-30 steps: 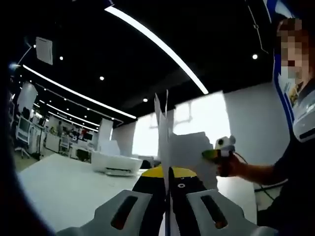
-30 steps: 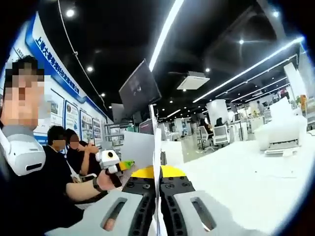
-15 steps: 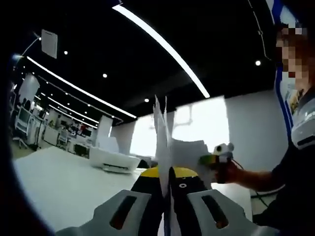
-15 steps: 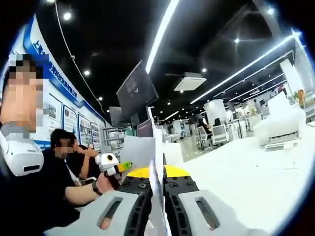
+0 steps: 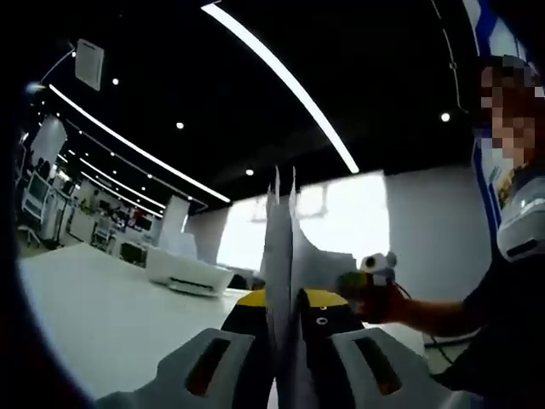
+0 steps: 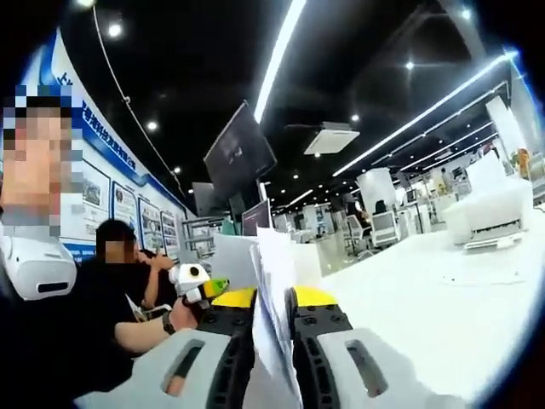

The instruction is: Organize the stack of printing papers by aligning and flattening the scattered papers on the table

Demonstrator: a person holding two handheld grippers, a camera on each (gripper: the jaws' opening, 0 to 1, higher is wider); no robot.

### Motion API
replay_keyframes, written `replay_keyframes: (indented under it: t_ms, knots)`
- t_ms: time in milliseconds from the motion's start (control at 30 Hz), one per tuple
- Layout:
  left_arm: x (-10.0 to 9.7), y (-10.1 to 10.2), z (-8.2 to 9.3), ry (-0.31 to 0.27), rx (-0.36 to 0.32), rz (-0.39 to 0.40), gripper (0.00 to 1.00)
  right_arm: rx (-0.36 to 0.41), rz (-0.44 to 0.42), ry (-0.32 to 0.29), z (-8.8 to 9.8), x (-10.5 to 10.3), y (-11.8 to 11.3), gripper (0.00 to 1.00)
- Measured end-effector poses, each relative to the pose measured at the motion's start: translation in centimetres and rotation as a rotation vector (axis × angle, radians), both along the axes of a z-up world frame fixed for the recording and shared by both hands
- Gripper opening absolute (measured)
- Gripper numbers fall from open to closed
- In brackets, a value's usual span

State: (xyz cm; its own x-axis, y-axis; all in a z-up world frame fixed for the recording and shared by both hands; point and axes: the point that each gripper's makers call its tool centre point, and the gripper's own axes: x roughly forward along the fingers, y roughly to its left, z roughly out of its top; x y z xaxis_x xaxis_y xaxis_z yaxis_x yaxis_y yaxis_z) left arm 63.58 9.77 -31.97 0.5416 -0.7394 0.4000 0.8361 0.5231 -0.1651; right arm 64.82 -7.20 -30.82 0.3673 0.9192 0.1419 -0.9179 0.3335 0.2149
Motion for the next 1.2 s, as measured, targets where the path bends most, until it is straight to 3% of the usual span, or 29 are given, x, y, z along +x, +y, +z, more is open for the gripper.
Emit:
replay_keyframes:
  t_ms: [167, 400, 500, 700, 733, 867, 967, 1100, 1200]
  knots:
    - [-0.4, 0.0, -0.7, 0.018, 0.024, -0.016, 0.21, -0.009, 0.003, 0.008, -0.5, -0.2, -0.1, 0.14]
    - [-1.2, -0.5, 0.5, -0.016, 0.054, -0.033, 0.28, -0.023, 0.012, -0.025, 0.0, -0.7, -0.1, 0.22]
    - [-1.5, -1.0, 0.4, -0.018, 0.083, -0.043, 0.28, -0.031, 0.013, -0.035, 0.0, -0.8, -0.3, 0.24]
    - [-1.3, -1.1, -0.3, -0.012, 0.096, -0.039, 0.28, -0.042, -0.01, -0.021, -0.7, -0.1, -0.7, 0.39]
    - [-1.3, -2.1, -0.4, -0.005, 0.102, -0.06, 0.28, -0.029, -0.008, -0.003, -0.7, 0.1, -0.1, 0.39]
    - [-1.4, -3.0, -0.2, -0.014, 0.112, -0.075, 0.28, -0.061, 0.009, -0.031, -0.5, -0.5, 1.2, 0.42]
    - [-1.5, -2.9, -0.1, -0.021, 0.124, -0.073, 0.28, -0.077, -0.021, -0.05, -0.5, -0.1, 0.6, 0.45]
    - [-1.6, -2.4, -0.1, -0.023, 0.126, -0.068, 0.27, -0.072, -0.04, -0.058, -0.4, 0.3, -0.8, 0.44]
    - [-1.5, -2.1, -0.2, -0.02, 0.127, -0.061, 0.26, -0.055, -0.034, -0.056, -0.3, 0.4, -1.7, 0.33]
